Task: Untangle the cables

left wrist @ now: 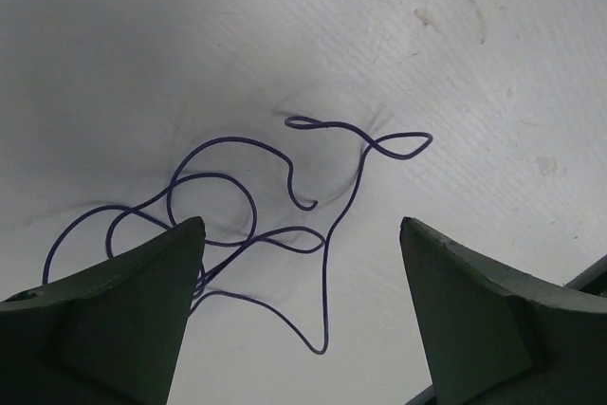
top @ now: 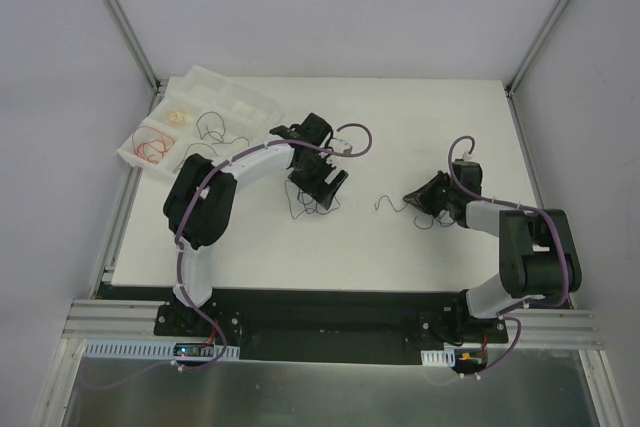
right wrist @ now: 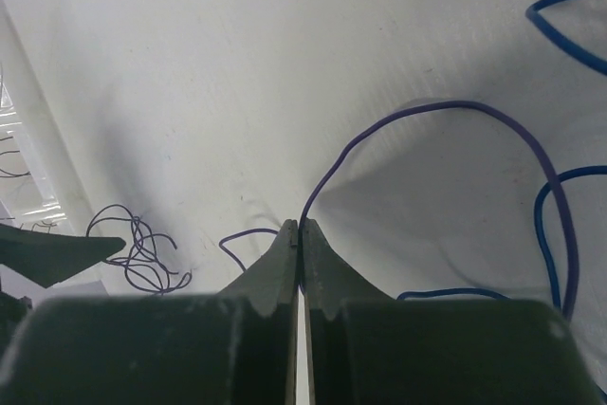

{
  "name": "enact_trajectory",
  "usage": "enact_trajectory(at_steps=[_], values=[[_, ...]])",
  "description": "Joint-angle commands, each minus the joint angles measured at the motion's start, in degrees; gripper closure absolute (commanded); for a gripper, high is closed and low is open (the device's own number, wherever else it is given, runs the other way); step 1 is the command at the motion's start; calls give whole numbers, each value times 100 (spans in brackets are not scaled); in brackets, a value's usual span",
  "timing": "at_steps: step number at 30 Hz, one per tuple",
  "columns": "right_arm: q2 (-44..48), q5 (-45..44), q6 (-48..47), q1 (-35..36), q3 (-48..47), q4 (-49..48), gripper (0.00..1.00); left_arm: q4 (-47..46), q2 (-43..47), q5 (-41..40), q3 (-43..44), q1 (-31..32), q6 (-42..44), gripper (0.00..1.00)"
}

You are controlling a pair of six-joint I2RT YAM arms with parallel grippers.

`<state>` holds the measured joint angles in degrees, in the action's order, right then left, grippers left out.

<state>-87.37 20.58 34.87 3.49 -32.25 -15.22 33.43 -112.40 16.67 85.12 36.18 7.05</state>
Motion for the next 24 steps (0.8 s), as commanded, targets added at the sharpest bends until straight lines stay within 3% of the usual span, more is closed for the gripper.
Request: enact_trajectory(at_steps=[1, 10, 17, 24], values=[[-78, 166, -112, -15, -185, -288, 99, 357, -291, 198, 233, -24, 87, 19], [-78, 201, -112, -15, -168, -332, 99, 252, -450, -980, -127, 310, -441, 49], [-69, 219, -112, -23, -159, -350, 99, 67, -46, -1025, -382, 337, -450, 100], [-43, 201, -112, -15, -133, -359, 99, -152, 849, -350, -295, 267, -441, 100]])
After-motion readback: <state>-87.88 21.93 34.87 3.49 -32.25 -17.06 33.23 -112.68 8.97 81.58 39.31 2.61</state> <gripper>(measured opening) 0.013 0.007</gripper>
